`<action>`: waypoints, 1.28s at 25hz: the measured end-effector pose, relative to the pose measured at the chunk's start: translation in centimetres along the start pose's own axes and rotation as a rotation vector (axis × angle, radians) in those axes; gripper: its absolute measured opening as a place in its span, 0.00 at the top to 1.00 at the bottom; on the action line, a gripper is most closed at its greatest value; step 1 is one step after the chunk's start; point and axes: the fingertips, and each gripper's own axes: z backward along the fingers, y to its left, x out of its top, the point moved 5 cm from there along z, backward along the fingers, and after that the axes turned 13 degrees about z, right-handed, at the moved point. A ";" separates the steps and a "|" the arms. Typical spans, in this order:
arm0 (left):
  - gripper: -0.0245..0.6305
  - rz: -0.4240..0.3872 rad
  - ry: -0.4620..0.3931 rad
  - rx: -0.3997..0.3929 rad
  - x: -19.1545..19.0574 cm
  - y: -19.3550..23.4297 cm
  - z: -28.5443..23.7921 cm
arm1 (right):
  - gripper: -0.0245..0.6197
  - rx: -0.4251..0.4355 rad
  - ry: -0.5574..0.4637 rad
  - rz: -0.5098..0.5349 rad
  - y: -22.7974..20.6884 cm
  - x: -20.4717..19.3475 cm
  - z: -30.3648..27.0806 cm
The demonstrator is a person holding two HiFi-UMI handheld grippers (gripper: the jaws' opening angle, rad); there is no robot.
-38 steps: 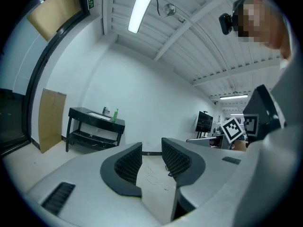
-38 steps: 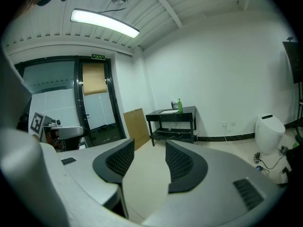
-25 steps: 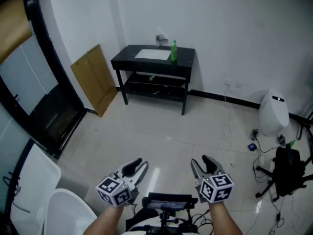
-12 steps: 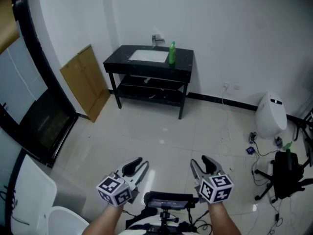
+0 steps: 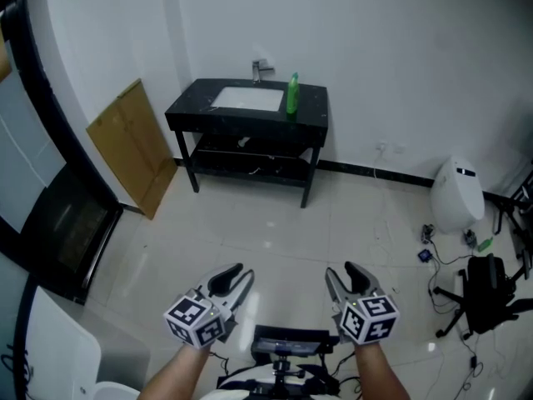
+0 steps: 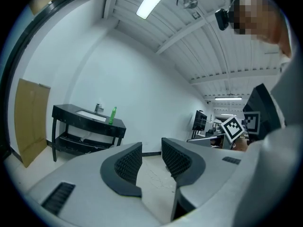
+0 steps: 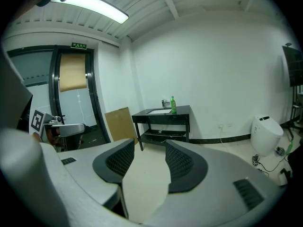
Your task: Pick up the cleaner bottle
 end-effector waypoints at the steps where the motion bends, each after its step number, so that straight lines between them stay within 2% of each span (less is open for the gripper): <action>1: 0.78 0.000 -0.001 -0.005 0.4 0.7 0.0 | 0.66 -0.005 -0.001 0.000 0.3 0.3 -0.6; 9: 0.78 0.023 -0.013 -0.025 2.0 4.4 -1.1 | 0.66 -0.012 0.012 0.020 1.1 1.9 -4.1; 19: 0.78 0.016 -0.022 0.028 4.4 8.2 -5.6 | 0.66 0.045 0.005 0.016 -2.1 3.3 -11.3; 23: 0.78 0.012 -0.038 0.060 6.1 9.8 -8.6 | 0.66 0.078 -0.004 0.017 -4.6 4.7 -14.8; 32: 0.78 0.011 -0.052 0.075 9.2 11.3 -18.6 | 0.66 0.111 -0.019 0.036 -13.0 8.2 -21.0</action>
